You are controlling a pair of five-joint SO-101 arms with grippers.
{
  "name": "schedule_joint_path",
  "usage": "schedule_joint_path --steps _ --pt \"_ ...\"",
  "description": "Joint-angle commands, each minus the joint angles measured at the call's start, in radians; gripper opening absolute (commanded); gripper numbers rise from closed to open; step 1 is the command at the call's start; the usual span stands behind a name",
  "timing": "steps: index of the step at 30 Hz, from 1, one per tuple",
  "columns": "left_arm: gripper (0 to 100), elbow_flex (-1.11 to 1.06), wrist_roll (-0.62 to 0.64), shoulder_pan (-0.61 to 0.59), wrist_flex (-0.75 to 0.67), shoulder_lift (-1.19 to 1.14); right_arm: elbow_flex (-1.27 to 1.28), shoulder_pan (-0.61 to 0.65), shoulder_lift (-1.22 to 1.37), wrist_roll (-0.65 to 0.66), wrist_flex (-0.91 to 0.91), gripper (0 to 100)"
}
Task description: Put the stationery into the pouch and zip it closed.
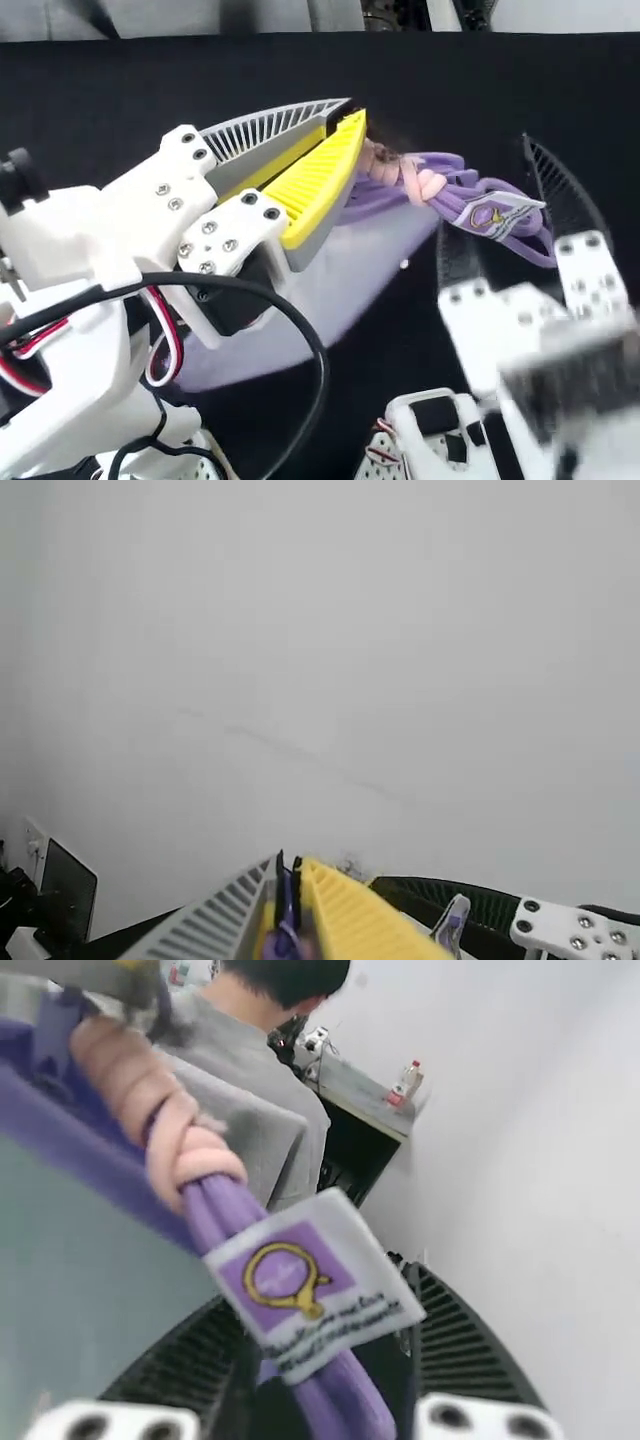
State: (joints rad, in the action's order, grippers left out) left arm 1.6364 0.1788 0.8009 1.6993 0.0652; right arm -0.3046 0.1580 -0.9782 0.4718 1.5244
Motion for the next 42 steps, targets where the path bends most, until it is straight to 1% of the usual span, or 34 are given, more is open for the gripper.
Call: schedule_joint_path --steps 1,3,6,8,14,22,25,26,33,42 --pt "3 0.021 -0.006 -0.001 -0.029 0.015 0.002 0.107 -0.070 0.012 0.009 19.9" --pt "3 0.021 -0.006 -0.001 -0.028 0.015 0.010 0.112 -0.087 0.012 0.009 19.8" --pt "3 0.025 -0.005 0.001 -0.023 0.017 0.051 0.064 -0.077 0.015 0.000 19.8" --pt "3 0.025 -0.005 0.001 -0.021 0.017 0.077 0.026 -0.062 0.040 -0.006 19.1" --pt "3 0.021 -0.009 -0.005 -0.020 0.017 0.084 0.005 -0.093 0.080 -0.017 5.7" --pt "3 0.019 -0.009 -0.007 -0.020 0.015 0.084 0.003 -0.200 0.083 -0.017 5.5" --pt "3 0.019 -0.011 -0.007 -0.020 -0.002 0.084 0.003 -0.236 0.083 -0.015 0.8" --pt "3 0.021 -0.011 -0.007 -0.020 -0.012 0.084 0.003 -0.245 0.083 -0.012 1.1" --pt "3 0.027 -0.003 -0.107 -0.020 -0.068 0.030 0.005 -0.338 0.083 -0.006 1.1" --pt "3 0.027 -0.008 -0.108 -0.020 -0.066 -0.004 0.011 -0.420 0.083 0.048 1.1"
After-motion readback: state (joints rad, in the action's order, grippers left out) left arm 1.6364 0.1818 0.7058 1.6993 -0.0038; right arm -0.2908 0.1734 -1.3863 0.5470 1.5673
